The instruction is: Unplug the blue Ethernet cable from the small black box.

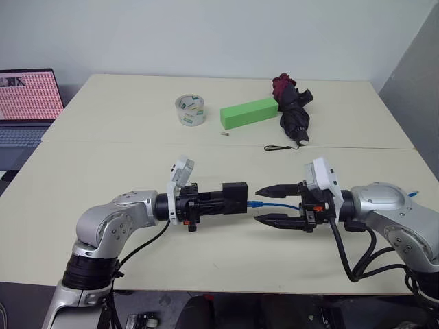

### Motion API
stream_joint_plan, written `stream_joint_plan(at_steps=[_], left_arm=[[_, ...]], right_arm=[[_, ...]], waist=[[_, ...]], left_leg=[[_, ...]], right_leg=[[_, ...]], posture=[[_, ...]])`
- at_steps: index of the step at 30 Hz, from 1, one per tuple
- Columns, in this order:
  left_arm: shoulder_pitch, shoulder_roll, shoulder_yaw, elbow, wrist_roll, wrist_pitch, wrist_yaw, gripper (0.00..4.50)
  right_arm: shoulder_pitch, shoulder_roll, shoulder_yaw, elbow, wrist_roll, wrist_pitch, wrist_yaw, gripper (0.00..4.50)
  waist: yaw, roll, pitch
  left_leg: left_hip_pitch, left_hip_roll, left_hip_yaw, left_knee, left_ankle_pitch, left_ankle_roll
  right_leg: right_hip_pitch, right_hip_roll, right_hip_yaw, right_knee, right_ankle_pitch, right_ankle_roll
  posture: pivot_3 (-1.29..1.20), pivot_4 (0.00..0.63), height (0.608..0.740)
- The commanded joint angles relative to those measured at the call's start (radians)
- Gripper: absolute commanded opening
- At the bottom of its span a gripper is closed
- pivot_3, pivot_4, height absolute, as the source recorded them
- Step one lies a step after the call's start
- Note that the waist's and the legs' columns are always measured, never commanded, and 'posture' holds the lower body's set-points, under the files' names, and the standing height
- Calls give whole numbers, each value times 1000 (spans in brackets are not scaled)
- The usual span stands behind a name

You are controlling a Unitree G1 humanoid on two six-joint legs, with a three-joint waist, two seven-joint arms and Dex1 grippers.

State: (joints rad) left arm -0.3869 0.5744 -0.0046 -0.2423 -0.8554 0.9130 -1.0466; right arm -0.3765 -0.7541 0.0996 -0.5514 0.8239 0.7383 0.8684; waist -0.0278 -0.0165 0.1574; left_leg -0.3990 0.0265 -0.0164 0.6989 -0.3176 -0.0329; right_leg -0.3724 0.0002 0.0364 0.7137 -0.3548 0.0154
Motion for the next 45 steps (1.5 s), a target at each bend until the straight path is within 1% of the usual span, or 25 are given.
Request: stream_joint_plan(at_steps=[1,10,16,17,18,24,27,28,31,35,40,45], left_arm=[[-28,20,5,-51,-35,3,-34,798],[-34,29,10,-67,-42,11,-34,798],[-36,32,12,-69,-40,10,-34,798],[-37,31,13,-71,-41,10,-32,798],[-37,30,14,-72,-42,11,-30,798],[-40,20,23,-80,-57,15,-11,798],[-39,17,19,-89,-66,15,-7,798],[-37,19,17,-93,-70,16,-11,798],[-27,28,7,-108,-71,15,-30,798],[-9,65,-20,-127,-41,-9,-79,797],[19,139,-74,-126,62,-111,-156,797],[41,191,-79,-77,139,-200,-189,795]], right_arm=[[-20,39,-37,28,86,88,-53,2717],[-36,72,-30,82,105,149,-22,2717],[-51,76,-23,118,82,150,4,2717],[-53,76,-22,121,79,150,7,2352],[-55,74,-18,123,72,147,12,2254],[-60,67,2,126,33,131,45,800],[-66,67,6,128,22,129,59,184],[-70,69,8,129,19,131,61,72],[-84,74,6,137,15,139,70,72],[-100,69,0,150,23,159,87,72],[-109,37,-7,172,25,185,126,72],[-87,-9,-27,190,12,185,154,71]], waist=[[0,0,0],[0,0,0],[0,0,0],[0,0,0],[0,0,0],[0,0,0],[0,0,0],[0,0,0],[0,0,0],[-1,0,0],[-1,0,0],[0,0,0]], left_leg=[[0,0,0,0,0,0],[0,0,0,0,0,0],[0,0,0,0,0,0],[0,0,0,0,0,0],[0,0,0,0,0,0],[0,0,0,0,0,0],[0,0,0,0,0,0],[0,0,0,0,0,0],[0,0,0,0,0,0],[0,0,0,0,0,0],[0,0,0,-1,0,0],[0,0,0,-1,0,0]], right_leg=[[0,0,0,0,0,0],[0,0,0,0,0,0],[0,0,0,0,0,0],[0,0,0,0,0,0],[0,0,0,0,0,0],[0,0,0,0,0,0],[0,0,0,0,0,0],[0,0,0,0,0,0],[0,0,0,0,0,0],[0,0,0,-1,0,0],[0,0,0,-1,0,0],[0,0,0,-1,0,0]], posture=[[0,150,740],[0,150,740],[0,150,740],[0,150,740],[0,150,740],[0,150,740],[0,150,740],[0,150,740],[0,150,740],[0,150,740],[0,150,740],[0,150,740]])
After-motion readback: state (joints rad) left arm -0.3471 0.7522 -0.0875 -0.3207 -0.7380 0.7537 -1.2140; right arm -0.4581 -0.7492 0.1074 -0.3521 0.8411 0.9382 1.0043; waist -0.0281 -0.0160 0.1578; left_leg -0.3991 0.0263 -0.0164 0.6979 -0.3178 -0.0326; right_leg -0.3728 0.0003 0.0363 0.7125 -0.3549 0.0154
